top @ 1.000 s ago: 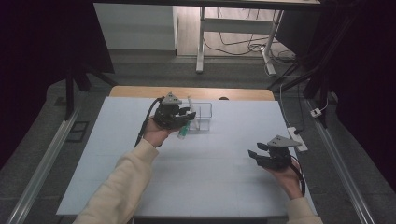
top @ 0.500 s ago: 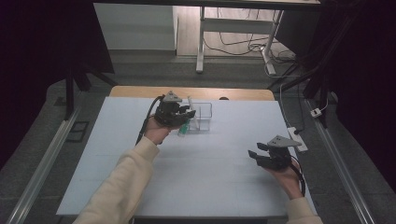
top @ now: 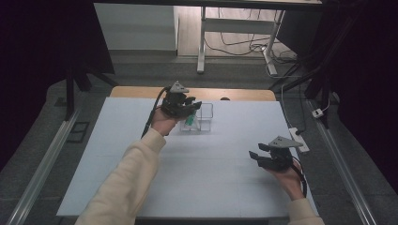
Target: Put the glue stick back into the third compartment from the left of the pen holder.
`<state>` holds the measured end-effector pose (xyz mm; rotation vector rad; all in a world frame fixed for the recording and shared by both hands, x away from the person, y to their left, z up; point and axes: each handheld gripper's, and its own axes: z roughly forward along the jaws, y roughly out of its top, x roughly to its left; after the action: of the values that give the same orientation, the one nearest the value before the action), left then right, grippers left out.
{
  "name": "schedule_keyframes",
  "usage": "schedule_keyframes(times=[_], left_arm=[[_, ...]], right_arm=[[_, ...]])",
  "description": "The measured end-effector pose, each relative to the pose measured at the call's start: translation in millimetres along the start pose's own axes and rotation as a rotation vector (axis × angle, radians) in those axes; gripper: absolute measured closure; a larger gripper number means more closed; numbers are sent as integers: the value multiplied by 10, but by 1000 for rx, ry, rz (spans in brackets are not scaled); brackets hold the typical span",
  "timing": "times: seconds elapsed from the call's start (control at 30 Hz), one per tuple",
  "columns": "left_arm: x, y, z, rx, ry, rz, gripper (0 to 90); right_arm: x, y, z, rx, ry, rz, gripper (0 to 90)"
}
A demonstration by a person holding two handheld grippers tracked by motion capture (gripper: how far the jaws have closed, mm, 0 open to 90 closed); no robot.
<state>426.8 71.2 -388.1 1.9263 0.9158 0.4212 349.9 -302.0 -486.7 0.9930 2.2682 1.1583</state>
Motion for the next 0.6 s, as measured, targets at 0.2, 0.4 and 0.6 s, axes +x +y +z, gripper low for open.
schedule_keyframes(times=[0.2,0.4,0.6], left_arm=[[9,118,81,-5,11,3,648],[8,185,188,-10,13,6,648],[-38,215,345,-13,12,7,648]], right_arm=[[-7,-3,0,1,-2,8,430],[-10,-5,4,3,-1,7,425],[-12,-4,3,8,-1,7,421]])
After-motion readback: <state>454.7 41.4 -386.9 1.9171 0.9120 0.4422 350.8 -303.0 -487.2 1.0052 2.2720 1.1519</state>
